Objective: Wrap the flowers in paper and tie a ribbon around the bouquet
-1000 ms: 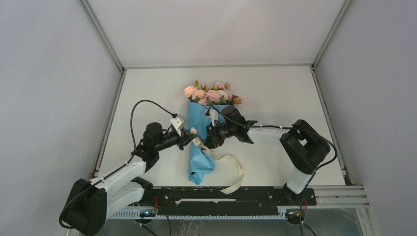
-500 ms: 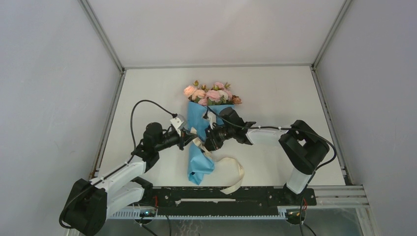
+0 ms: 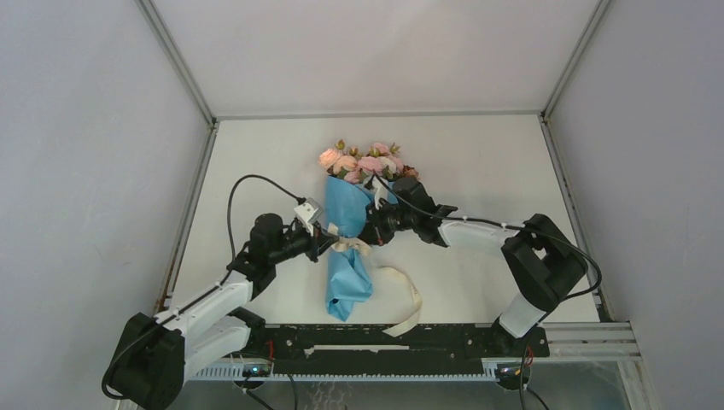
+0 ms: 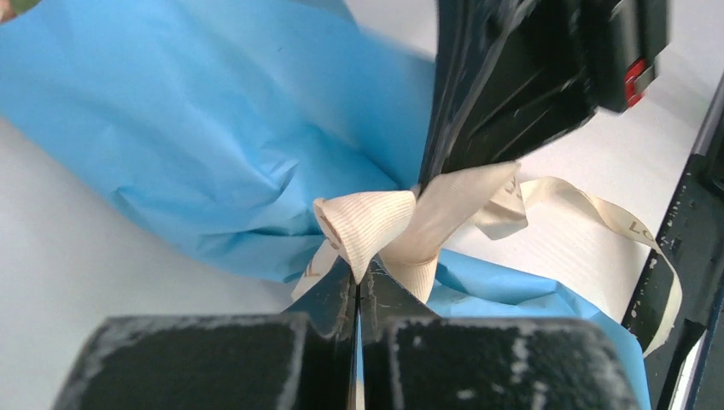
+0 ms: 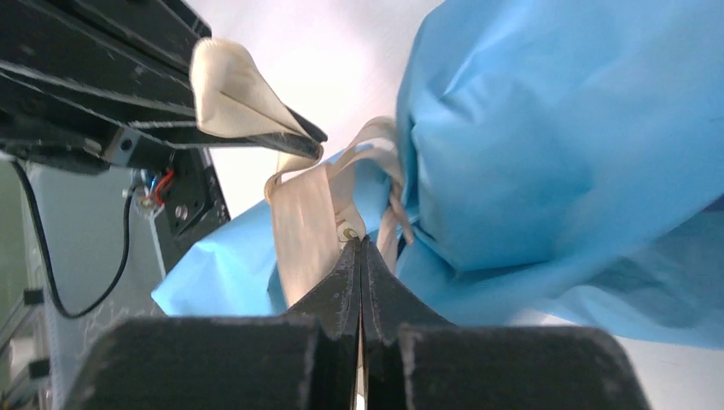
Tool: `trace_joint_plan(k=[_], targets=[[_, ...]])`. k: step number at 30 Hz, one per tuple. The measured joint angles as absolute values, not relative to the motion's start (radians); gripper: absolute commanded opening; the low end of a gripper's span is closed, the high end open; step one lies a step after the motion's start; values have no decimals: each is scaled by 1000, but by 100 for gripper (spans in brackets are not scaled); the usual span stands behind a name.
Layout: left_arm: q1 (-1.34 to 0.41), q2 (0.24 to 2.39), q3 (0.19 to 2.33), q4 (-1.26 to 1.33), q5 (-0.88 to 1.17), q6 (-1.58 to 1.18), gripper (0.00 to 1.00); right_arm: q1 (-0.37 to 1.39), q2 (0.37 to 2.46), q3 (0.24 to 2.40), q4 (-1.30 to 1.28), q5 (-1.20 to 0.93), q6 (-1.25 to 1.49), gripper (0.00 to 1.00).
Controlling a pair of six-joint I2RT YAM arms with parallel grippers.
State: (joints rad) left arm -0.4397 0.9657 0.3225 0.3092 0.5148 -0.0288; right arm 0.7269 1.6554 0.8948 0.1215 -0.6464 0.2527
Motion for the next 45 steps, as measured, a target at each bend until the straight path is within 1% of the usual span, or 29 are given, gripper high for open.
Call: trace_joint_plan(k=[8, 14, 17, 22, 29, 34, 38, 45], targets=[[-437, 966, 324, 227, 414, -80, 0, 715, 1607, 895, 128, -520, 311, 0], [-436, 966, 324, 215, 361, -89, 0, 714, 1587, 894, 94, -424, 348, 0], [-432, 966, 324, 200, 303, -111, 0, 710, 1545, 877, 89, -371, 368, 0], [-381, 973, 325, 171, 235, -177, 0, 702, 1444, 792, 94, -321, 422, 0], [-364, 1031, 325, 157, 187, -281, 0, 702, 1348, 641, 68, -290, 490, 0], [-331, 1073, 325, 178, 111, -288, 0, 702, 1250, 536, 53, -277, 533, 0], [-327, 1090, 325, 209, 95, -289, 0, 691, 1247, 463, 61, -281, 559, 0], [-310, 1096, 325, 223, 79, -293, 0, 595, 1231, 369, 66, -304, 591, 0]])
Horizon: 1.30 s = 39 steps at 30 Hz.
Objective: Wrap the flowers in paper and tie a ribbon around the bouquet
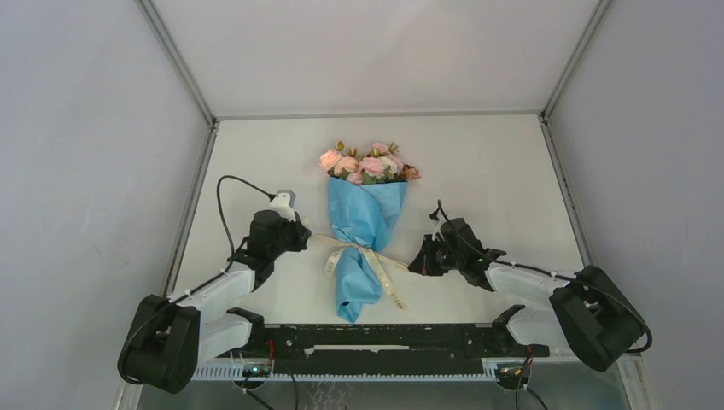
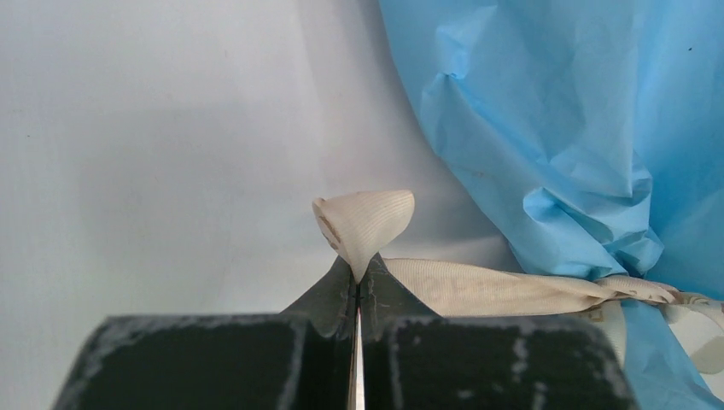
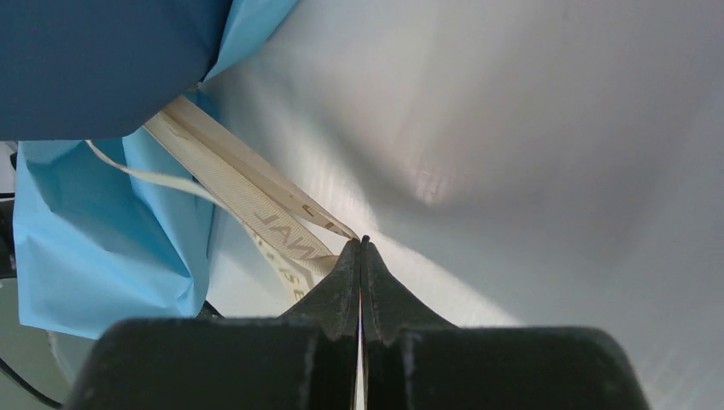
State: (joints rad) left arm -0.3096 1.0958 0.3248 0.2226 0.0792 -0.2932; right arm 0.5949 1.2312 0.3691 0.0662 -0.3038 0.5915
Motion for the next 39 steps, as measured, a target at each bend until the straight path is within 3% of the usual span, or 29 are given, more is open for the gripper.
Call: trace_joint_plan(k=[23, 24, 27, 31, 35, 39], targets=[[-172, 1051, 322, 95, 112, -426, 0, 447, 1169, 233, 134, -352, 683, 0], [-171, 1045, 322, 96, 117, -426, 0, 448, 1170, 233, 138, -362, 680, 3], [-170, 1027, 319, 118, 158, -426, 0, 460, 1171, 237, 138, -396, 667, 33], [-170, 1010, 312, 162, 202, -429, 0, 536, 1172, 267, 169, -425, 621, 54], [-170, 1005, 300, 171, 215, -427, 0, 624, 1238, 321, 251, -435, 579, 67], [-170, 1005, 294, 171, 217, -427, 0, 660, 1385, 377, 342, -466, 562, 69]])
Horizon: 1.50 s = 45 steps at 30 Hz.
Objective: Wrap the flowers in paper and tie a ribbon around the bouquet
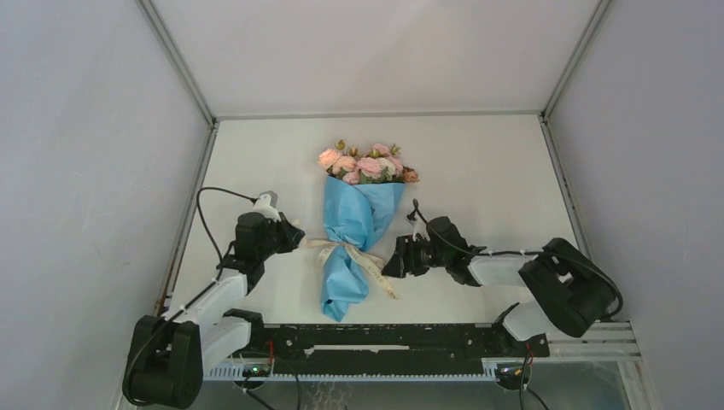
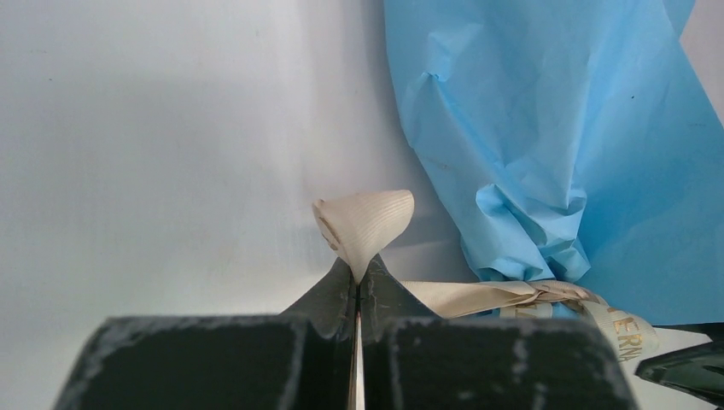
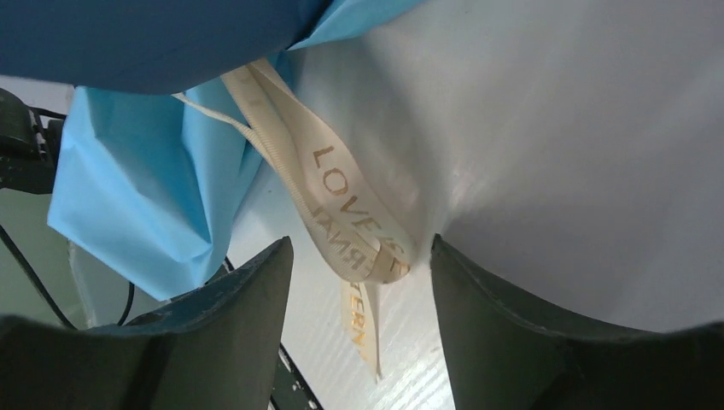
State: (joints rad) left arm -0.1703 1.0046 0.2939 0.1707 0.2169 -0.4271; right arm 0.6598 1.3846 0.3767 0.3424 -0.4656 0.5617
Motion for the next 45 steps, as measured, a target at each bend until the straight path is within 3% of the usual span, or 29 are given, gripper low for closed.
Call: trace_joint_plan(k=[3, 7, 13, 17, 18, 29, 45], targets=[[-170, 1000, 294, 171, 217, -426, 0, 680, 1466, 410, 381, -488, 555, 63], [-170, 998, 294, 177, 216, -426, 0, 698, 1496, 437, 393, -488, 535, 44], [-170, 998, 294, 179, 217, -426, 0, 704, 1497, 437, 393, -489, 523, 42], [-170, 998, 294, 183, 217, -426, 0, 711, 1523, 437, 409, -492, 522, 2], [-170, 998, 294, 184, 217, -426, 0, 712, 1529, 437, 409, -494, 522, 0], [-171, 999, 294, 213, 162, -400, 0, 651, 1509, 429, 297, -491, 569, 0], [-170, 987, 294, 68, 191, -483, 0, 472, 1298, 283, 228, -505, 681, 0]])
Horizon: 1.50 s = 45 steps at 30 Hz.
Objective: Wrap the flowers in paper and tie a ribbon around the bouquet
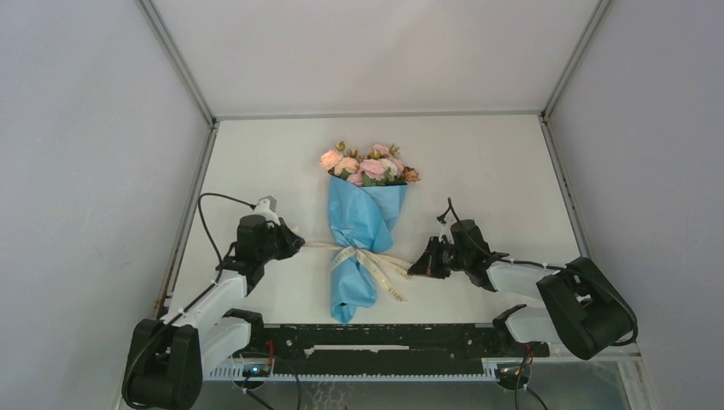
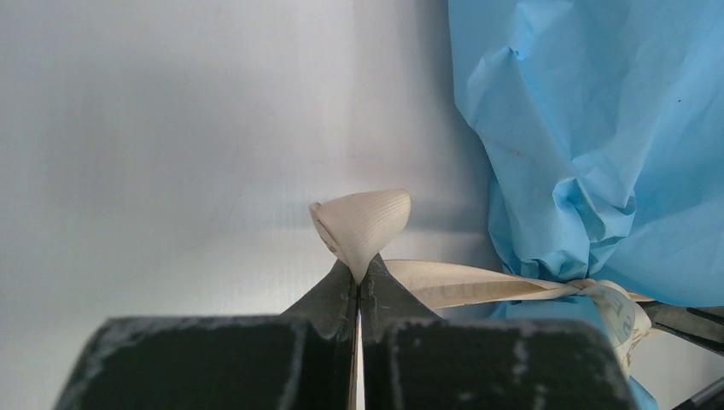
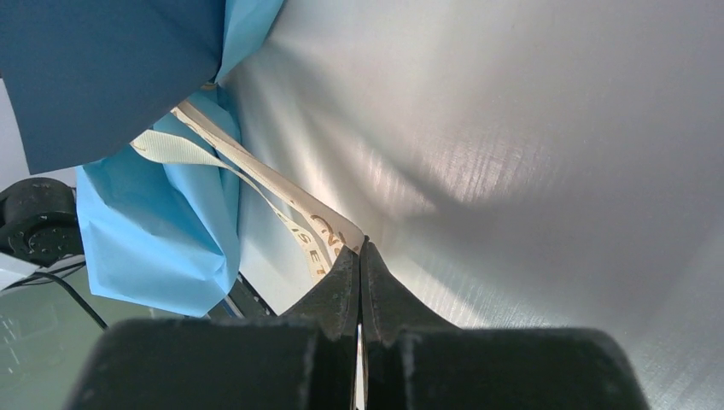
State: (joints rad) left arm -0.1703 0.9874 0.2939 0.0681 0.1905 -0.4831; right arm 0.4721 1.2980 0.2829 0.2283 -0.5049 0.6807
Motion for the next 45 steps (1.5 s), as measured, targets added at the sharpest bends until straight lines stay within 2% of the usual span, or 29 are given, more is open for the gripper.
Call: trace_joint_plan(k=[16, 17, 18, 20, 22, 23, 24, 31, 38, 45], targets=[[-140, 924, 294, -1, 247, -524, 0, 447, 1299, 284, 185, -494, 712, 0], [-140, 916, 294, -4, 252, -524, 0, 447, 1295, 288, 173, -490, 707, 6], [-140, 906, 294, -8, 258, -525, 6, 447, 1291, 291, 168, -488, 704, 17], [-140, 884, 294, -20, 262, -537, 42, 449, 1268, 305, 138, -477, 688, 41], [-132, 851, 286, -27, 253, -567, 75, 448, 1234, 317, 100, -456, 671, 77], [-127, 832, 279, -30, 249, -583, 86, 447, 1211, 320, 83, -448, 660, 89], [-126, 815, 275, -39, 244, -593, 98, 446, 1183, 325, 63, -441, 645, 93], [-124, 710, 275, -146, 198, -653, 100, 411, 865, 348, -76, -307, 593, 99], [-60, 564, 278, -197, 21, -585, 100, 359, 487, 387, -200, 70, 524, 100], [-27, 473, 278, -44, -149, -324, 100, 353, 404, 387, -236, 379, 454, 99]])
